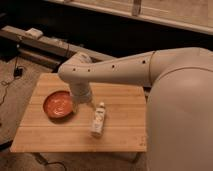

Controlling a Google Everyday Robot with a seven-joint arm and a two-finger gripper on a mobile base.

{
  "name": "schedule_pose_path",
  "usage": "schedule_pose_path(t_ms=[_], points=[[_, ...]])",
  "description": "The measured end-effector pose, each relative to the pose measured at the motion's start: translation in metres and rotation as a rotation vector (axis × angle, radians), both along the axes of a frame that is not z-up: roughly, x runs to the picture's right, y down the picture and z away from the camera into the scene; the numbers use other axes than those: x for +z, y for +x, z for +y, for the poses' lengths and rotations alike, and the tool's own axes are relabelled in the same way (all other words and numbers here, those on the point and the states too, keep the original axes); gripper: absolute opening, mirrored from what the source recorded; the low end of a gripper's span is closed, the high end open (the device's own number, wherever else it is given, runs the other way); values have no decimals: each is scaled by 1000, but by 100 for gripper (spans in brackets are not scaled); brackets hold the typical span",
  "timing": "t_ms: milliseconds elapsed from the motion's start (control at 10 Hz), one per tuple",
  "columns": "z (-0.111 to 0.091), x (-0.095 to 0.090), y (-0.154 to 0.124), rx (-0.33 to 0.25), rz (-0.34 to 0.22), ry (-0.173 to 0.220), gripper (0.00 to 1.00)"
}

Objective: Place the bottle in the ceramic bowl

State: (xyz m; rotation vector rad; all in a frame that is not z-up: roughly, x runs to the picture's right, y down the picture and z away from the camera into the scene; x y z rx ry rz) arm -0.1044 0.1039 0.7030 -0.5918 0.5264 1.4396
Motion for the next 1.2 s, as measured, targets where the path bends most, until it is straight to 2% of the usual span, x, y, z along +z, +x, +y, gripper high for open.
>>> schedule_pose_path(t_ms=[1000, 1200], points=[[0, 1, 2, 6, 3, -3, 65], [-1, 13, 21, 22, 25, -6, 65]])
